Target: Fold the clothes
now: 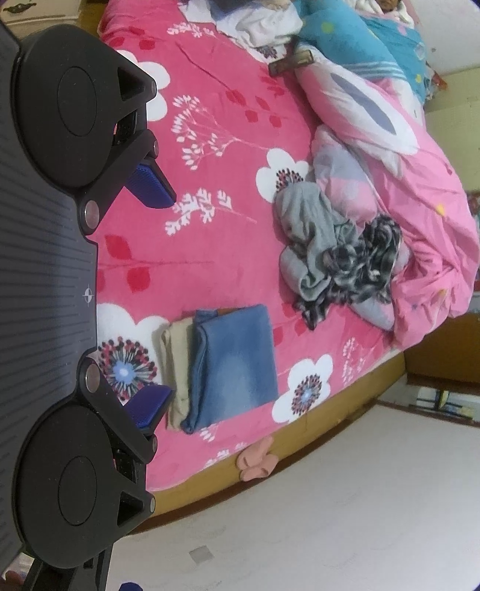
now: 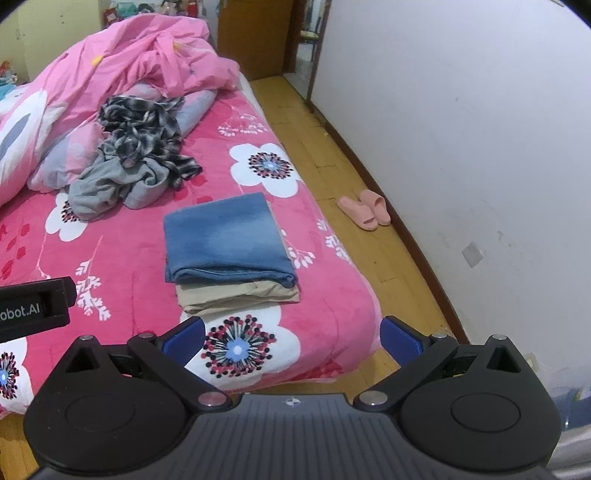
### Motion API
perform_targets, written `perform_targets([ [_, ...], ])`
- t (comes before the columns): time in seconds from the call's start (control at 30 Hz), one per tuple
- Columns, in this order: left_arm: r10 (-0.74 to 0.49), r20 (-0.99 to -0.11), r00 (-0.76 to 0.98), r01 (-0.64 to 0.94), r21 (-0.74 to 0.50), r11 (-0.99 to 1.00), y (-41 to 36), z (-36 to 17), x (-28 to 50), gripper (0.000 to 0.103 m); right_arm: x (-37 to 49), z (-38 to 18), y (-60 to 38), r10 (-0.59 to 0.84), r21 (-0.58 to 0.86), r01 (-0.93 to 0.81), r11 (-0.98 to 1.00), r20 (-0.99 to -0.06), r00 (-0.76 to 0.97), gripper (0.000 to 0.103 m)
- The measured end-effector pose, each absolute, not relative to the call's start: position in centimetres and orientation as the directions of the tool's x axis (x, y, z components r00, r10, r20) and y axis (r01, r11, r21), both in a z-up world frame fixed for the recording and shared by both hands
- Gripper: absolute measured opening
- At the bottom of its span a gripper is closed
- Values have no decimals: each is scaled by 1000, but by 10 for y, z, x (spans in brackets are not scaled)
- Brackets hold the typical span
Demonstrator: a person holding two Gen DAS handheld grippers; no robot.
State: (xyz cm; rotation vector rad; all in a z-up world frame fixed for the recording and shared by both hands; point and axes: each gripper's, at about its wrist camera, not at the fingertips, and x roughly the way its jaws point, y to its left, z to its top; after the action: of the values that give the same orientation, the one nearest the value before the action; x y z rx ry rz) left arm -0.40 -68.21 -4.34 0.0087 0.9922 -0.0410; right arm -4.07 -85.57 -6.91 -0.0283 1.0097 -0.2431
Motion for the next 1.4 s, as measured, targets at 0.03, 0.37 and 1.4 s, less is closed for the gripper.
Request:
perform_targets([
  [0.03,-36,-838,544,43,-14,999,-684,-44,-4,102,-41,-69,-858,-220,-139,194,971,-834,505,103],
  [0.37,-51,-844,534,54,-26,998,-693,-46,0,103,-42,-69,-869,-245,-155,216,964,-833,496,103],
  [1.4,-31,-850,526,25,-21,999,-684,-47,8,103,-33,-70,-858,-231,-151,196,969,-836,498,103],
])
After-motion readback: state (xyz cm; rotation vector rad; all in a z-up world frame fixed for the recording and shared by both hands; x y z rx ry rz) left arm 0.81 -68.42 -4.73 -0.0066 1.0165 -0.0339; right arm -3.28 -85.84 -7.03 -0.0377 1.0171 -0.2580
